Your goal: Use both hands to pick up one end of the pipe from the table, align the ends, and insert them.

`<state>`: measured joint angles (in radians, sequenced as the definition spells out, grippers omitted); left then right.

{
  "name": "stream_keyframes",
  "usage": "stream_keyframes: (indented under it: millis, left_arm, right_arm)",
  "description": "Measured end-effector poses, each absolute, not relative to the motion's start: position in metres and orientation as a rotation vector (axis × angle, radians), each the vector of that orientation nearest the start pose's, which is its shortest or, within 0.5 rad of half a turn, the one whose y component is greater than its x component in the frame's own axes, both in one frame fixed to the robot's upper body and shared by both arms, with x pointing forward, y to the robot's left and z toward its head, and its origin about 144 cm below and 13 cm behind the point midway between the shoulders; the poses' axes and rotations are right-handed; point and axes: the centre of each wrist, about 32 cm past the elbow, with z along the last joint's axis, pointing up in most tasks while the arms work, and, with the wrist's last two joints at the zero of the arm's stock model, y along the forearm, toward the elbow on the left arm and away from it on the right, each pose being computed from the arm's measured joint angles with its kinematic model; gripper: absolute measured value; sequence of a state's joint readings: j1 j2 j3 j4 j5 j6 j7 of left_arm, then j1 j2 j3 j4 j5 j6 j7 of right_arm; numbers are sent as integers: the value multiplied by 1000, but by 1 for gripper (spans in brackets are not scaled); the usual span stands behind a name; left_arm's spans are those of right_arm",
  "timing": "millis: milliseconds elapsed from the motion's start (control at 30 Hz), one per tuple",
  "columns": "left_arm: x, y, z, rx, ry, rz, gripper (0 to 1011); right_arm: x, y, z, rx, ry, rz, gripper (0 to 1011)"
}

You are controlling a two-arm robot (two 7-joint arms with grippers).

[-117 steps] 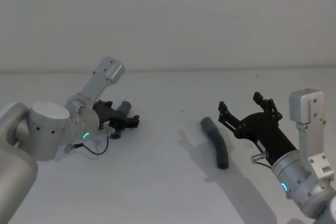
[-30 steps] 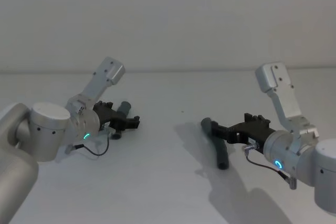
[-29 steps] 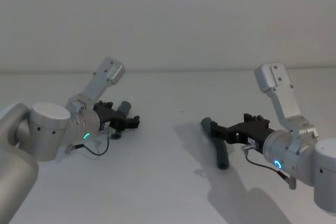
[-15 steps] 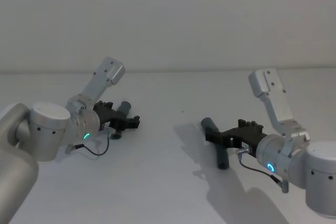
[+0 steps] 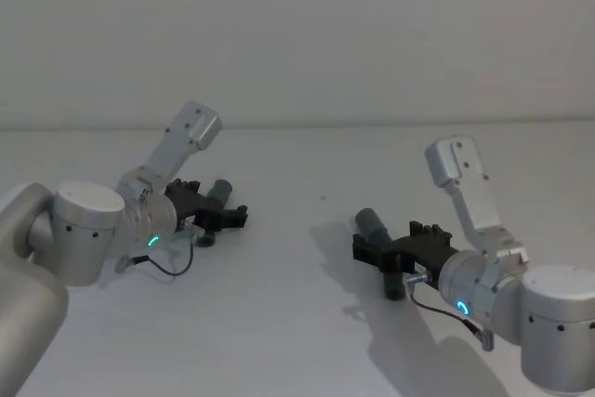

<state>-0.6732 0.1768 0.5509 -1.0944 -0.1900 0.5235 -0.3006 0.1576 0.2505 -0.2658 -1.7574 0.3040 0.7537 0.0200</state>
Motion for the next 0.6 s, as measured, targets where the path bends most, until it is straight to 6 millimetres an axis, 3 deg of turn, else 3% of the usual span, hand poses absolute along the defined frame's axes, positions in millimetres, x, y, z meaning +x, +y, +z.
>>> stream_keyframes:
  millis: [600]
  left_arm:
    - [612,158,1227,540,126,939,1001]
  right_arm:
    - [489,-202,1216,-428,289,-1193,999]
